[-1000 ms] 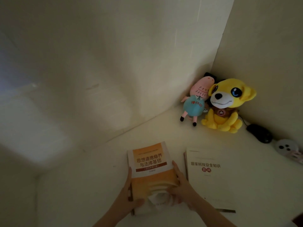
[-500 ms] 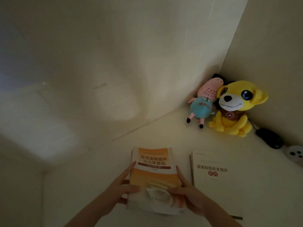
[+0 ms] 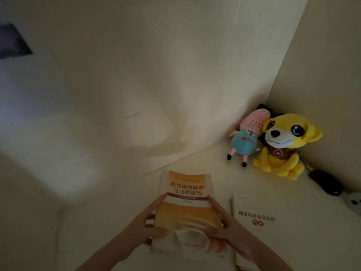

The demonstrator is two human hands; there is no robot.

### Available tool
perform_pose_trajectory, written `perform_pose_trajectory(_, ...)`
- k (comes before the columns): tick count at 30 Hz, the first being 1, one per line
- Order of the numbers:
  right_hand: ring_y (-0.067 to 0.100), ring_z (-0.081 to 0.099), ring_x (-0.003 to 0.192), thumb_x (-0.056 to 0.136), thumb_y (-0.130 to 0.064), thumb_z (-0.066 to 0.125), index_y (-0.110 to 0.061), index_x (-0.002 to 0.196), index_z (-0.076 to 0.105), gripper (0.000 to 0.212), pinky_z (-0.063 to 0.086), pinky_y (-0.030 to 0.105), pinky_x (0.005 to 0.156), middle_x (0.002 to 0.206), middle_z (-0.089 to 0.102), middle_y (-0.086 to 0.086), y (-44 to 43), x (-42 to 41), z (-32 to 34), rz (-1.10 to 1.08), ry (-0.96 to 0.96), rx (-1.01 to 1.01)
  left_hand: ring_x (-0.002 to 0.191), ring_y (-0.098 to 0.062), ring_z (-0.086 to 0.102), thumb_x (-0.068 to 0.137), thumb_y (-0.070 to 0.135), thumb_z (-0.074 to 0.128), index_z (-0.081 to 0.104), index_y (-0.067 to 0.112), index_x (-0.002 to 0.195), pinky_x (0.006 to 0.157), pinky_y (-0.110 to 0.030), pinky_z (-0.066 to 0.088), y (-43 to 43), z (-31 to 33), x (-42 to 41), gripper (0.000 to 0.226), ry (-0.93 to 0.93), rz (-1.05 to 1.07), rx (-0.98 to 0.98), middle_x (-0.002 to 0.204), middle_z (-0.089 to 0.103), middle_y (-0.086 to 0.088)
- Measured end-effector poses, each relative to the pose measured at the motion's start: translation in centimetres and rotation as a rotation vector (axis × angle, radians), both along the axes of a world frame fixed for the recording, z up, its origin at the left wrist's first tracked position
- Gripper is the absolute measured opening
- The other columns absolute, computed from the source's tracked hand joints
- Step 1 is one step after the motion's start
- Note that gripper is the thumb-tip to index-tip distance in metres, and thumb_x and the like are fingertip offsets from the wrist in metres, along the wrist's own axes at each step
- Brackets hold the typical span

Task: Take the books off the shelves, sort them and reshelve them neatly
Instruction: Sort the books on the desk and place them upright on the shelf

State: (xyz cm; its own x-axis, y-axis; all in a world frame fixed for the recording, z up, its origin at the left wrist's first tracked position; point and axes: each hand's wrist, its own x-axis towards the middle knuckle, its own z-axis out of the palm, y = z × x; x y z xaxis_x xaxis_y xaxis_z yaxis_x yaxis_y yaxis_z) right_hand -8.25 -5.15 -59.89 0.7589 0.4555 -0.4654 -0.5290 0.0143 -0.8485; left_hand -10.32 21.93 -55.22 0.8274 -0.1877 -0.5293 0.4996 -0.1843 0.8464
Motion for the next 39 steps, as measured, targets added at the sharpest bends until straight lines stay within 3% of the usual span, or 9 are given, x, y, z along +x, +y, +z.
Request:
perform_pose_trajectory(5,0.014,0.055,0.116,0.073,-0.016,0.082,-0.051,0.137,0.037,0.086,0.054,0.027,0.084,0.139,0.039,-0.014,0.6,0.2,6.0,-0.031,-0.222,-0.002,0.099,-0.018,0.066,0.077,0.007,0.073,0.030,0.058,0.131,0.074,-0.035,0.058,0.5,5.7,-0.1,0.086,-0.176,-0.025,0.037,0.124,0.050,-0.002)
perform_pose_trajectory(9,0.016,0.059,0.117,0.063,-0.027,0.087,-0.055,0.131,0.045,0.086,0.053,0.037,0.092,0.138,0.049,-0.010,1.1,0.3,11.6,-0.054,-0.377,0.049,0.099,-0.017,0.066,0.077,0.007,0.073,0.033,0.055,0.133,0.078,-0.037,0.057,1.4,10.9,-0.9,0.084,-0.330,-0.014,0.050,0.125,0.051,0.002)
perform_pose_trajectory(12,0.015,0.061,0.115,0.060,-0.028,0.088,-0.055,0.130,0.046,0.087,0.055,0.036,0.087,0.131,0.056,-0.017,1.7,-0.3,15.4,-0.036,-0.487,0.099,0.101,-0.016,0.065,0.074,0.013,0.077,0.034,0.058,0.132,0.081,-0.034,0.056,2.1,14.6,-2.3,0.085,-0.456,-0.025,0.091,0.127,0.051,0.006)
perform_pose_trajectory(18,0.010,0.060,0.113,0.073,-0.003,0.073,-0.046,0.139,0.037,0.086,0.056,0.031,0.080,0.129,0.054,-0.026,3.2,-2.1,22.0,-0.010,-0.726,0.136,0.106,-0.019,0.063,0.068,0.025,0.082,0.036,0.065,0.127,0.076,-0.031,0.057,3.7,20.8,-6.1,0.085,-0.689,0.006,0.135,0.132,0.049,0.014)
perform_pose_trajectory(24,0.018,0.058,0.119,0.076,-0.003,0.071,-0.054,0.136,0.038,0.085,0.055,0.040,0.089,0.139,0.048,-0.017,5.0,-4.4,28.1,0.052,-0.896,0.204,0.104,-0.023,0.063,0.064,0.028,0.082,0.036,0.065,0.128,0.076,-0.036,0.058,4.9,26.3,-10.0,0.087,-0.827,0.072,0.168,0.130,0.049,0.012)
perform_pose_trajectory(34,0.017,0.061,0.115,0.073,-0.006,0.071,-0.059,0.129,0.041,0.083,0.058,0.036,0.081,0.132,0.051,-0.024,6.2,-11.1,32.5,0.094,-1.103,0.242,0.104,-0.021,0.064,0.063,0.021,0.082,0.039,0.065,0.125,0.075,-0.036,0.058,5.7,30.6,-18.6,0.088,-0.979,0.110,0.196,0.129,0.051,0.012)
perform_pose_trajectory(39,0.013,0.060,0.116,0.072,-0.004,0.071,-0.057,0.131,0.041,0.085,0.058,0.032,0.081,0.135,0.050,-0.026,7.0,-13.4,35.2,0.107,-1.215,0.280,0.102,-0.017,0.065,0.059,0.021,0.082,0.042,0.068,0.120,0.073,-0.034,0.059,5.8,33.5,-22.2,0.087,-1.058,0.152,0.216,0.122,0.053,0.024)
